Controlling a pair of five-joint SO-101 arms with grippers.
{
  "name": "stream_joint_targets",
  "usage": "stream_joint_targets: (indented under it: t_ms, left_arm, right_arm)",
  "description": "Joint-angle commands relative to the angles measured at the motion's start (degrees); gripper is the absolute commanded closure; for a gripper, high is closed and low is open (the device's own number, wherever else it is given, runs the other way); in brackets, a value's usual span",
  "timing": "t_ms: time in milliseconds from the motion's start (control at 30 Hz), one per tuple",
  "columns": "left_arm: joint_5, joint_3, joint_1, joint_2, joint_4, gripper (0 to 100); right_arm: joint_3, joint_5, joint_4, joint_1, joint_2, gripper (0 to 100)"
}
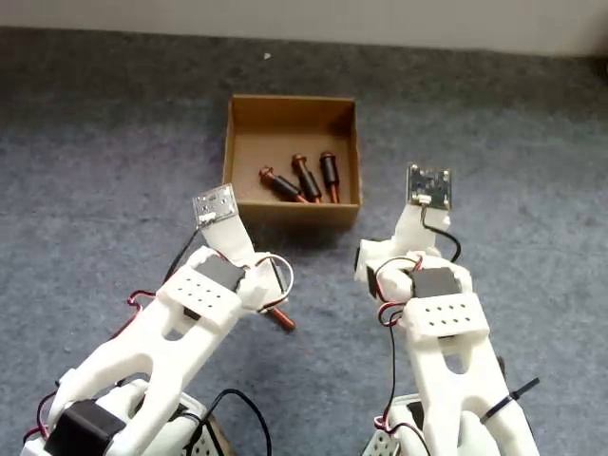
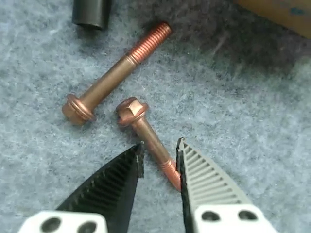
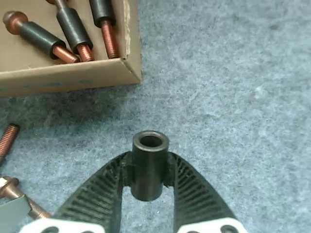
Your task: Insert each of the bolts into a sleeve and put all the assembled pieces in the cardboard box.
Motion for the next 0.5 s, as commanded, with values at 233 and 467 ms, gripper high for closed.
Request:
stream_joint_targets:
  t_ms: [233, 467]
  left_arm:
    - [0.70, -8.57, -1.71, 14.90, 0.09, 86]
    - [4.57, -10.59, -2.86, 18.42, 0.00, 86]
  right_arm:
    - [-0.57, -0.44, -1.10, 0.66, -1.63, 99.3]
    - [-0.57, -0.44, -1.10, 0.66, -1.63, 99.3]
